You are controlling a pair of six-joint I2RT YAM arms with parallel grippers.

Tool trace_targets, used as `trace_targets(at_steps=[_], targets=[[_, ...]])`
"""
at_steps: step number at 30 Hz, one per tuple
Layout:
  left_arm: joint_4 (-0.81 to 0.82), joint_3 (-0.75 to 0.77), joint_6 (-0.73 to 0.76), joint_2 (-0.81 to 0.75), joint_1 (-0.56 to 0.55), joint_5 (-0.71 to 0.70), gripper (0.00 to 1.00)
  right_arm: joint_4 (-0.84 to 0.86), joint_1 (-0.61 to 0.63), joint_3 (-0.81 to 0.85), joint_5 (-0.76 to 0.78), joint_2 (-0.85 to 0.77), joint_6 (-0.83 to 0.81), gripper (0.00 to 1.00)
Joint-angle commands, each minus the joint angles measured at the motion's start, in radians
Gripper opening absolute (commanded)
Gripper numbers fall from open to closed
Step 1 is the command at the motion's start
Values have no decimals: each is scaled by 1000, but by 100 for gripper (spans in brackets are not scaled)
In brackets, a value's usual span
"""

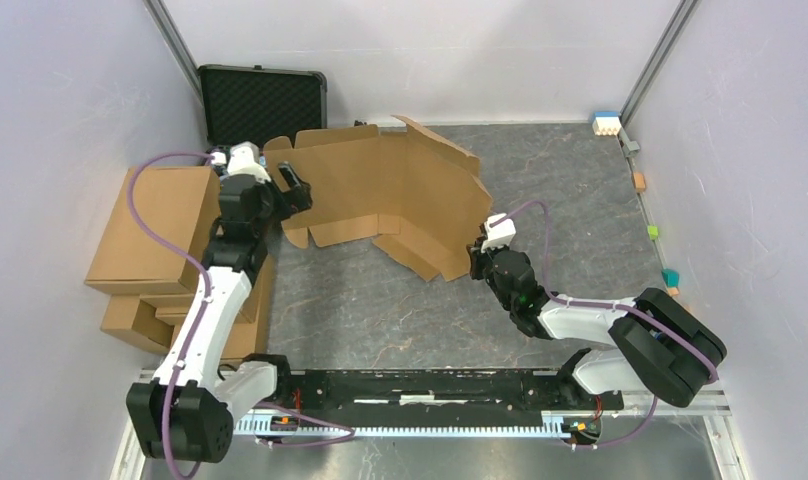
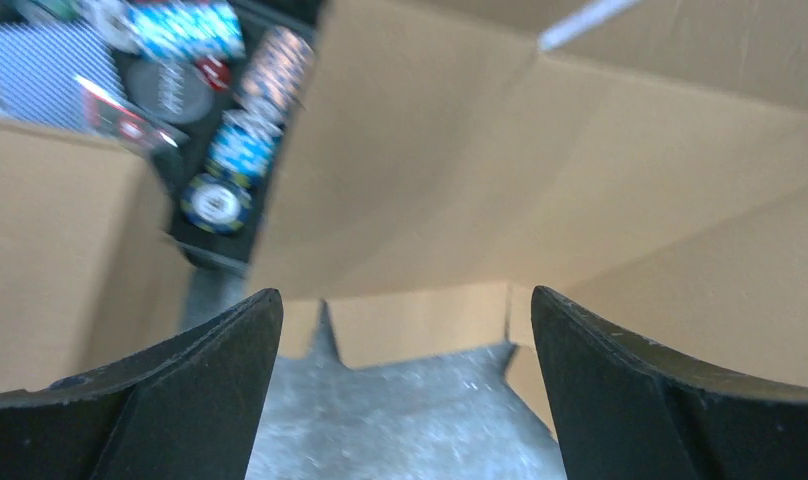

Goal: Fold the paper box

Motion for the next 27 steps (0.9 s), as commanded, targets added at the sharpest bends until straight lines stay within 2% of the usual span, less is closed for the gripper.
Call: trace_targets(at_steps=[1,4,6,8,10,13,16,17,18,20,21,22,24,27], targets=[[5,104,185,-36,73,-9,100,20,1,40,-28,-8,-24,0],[14,128,232,24,128,78,100,8,2,47,-36,-7,-26,0],[98,120,219,58,202,220,100,9,0,47,-43,-12,-23,0],[258,72,155,82,281,393,100,6,-1,49,-53,-15,-22,0],[325,87,97,135,344,560,100,7,-4,47,-55,-15,-16,0],[361,148,38,232,371,717,100,13,-13,54,-97,-2,-2,0],[498,132,-16,248,378,834,100,-2,-20,64,-116,-3,4,0],[443,171,-1,272,378,896,99,-2,-23,65,-121,-6,5,0],[380,228,27,295,379,977,94,-4,-26,67,-129,-9,5,0],[262,281,58,313,378,1054,83,-9,-28,70,-140,-11,6,0],[226,286,74,303,377,1072,75,-7,-30,71,-146,-10,4,0],[206,278,70,277,373,1077,62,-9,-32,73,-153,-11,3,0],[158,248,74,205,341,1066,45,-27,-36,82,-155,-15,-2,0],[-41,243,196,83,215,912,28,-79,-44,99,-135,-33,-4,0]])
